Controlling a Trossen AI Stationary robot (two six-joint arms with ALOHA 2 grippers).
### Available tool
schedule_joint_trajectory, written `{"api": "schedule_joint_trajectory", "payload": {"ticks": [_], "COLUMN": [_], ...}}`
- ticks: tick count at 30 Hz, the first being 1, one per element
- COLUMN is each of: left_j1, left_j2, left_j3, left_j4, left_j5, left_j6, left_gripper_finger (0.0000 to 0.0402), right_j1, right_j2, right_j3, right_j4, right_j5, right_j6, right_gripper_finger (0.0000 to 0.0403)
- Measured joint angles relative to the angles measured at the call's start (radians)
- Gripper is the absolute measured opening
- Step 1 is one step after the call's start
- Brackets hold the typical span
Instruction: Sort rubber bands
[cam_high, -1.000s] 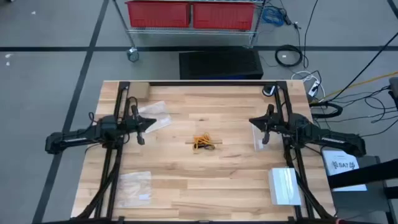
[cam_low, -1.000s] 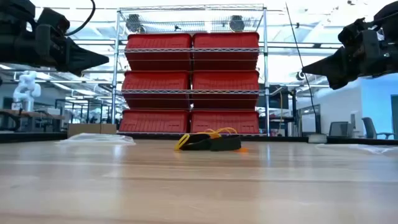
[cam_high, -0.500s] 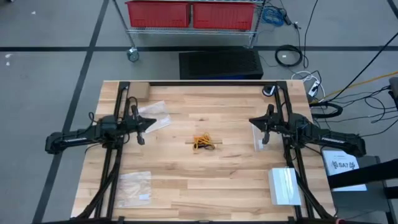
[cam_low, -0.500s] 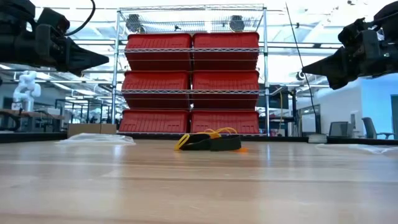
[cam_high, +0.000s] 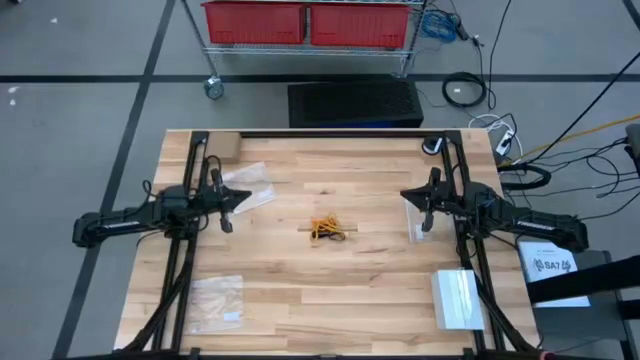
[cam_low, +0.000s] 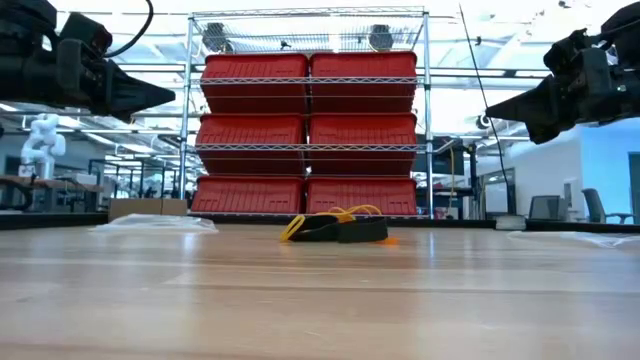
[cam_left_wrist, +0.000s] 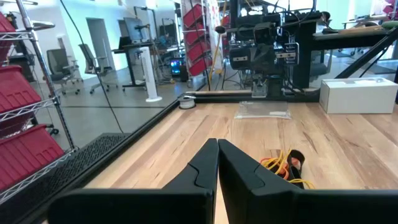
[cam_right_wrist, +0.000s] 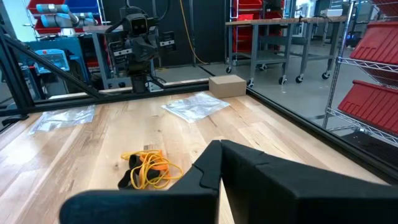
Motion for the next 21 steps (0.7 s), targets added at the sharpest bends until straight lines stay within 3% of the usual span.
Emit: {"api": "schedule_joint_trajectory", "payload": {"ticks": [21], "left_j1": [0.0], "left_j2": [0.0], "left_j3": [0.0], "left_j4": [0.0], "left_j5": [0.0], "left_j6": [0.0], "left_gripper_finger": [0.002], "right_j1": [0.0], "right_j2": [0.0], "right_j3": [0.0], "right_j4": [0.032], "right_j5": [0.004], "right_j6": [0.007], "right_gripper_finger": [0.0]}}
